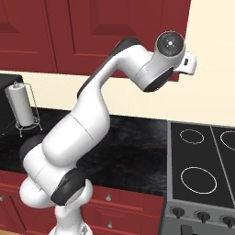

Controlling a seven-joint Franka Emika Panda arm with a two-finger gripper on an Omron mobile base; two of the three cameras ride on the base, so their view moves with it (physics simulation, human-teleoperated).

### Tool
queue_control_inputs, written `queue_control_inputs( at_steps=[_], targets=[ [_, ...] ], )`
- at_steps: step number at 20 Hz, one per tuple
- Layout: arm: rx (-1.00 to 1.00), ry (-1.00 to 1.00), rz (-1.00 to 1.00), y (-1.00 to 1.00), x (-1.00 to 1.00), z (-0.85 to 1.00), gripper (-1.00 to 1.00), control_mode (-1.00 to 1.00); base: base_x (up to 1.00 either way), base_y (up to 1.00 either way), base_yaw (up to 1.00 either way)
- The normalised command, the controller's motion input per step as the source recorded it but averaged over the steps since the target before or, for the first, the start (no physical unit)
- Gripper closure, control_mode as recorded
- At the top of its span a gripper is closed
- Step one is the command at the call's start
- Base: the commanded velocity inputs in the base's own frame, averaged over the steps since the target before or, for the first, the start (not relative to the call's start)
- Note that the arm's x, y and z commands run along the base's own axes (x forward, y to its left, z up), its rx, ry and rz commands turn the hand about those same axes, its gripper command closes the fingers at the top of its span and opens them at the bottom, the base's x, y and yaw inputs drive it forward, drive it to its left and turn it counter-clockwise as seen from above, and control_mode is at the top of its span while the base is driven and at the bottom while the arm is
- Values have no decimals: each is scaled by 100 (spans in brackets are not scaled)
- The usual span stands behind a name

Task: Open the cabinet, pick the kettle from the cabinet, and place it in the sink.

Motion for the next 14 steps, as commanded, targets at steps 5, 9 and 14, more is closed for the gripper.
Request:
queue_control_inputs(
  at_steps=[5,9,14],
  targets=[
    [1,0,0,-5,24,0,-100,-100,0,0,0],
    [5,-1,0,-7,23,0,-100,-100,0,0,0],
    [4,-5,0,-4,22,1,-100,-100,0,0,0]
  ],
)
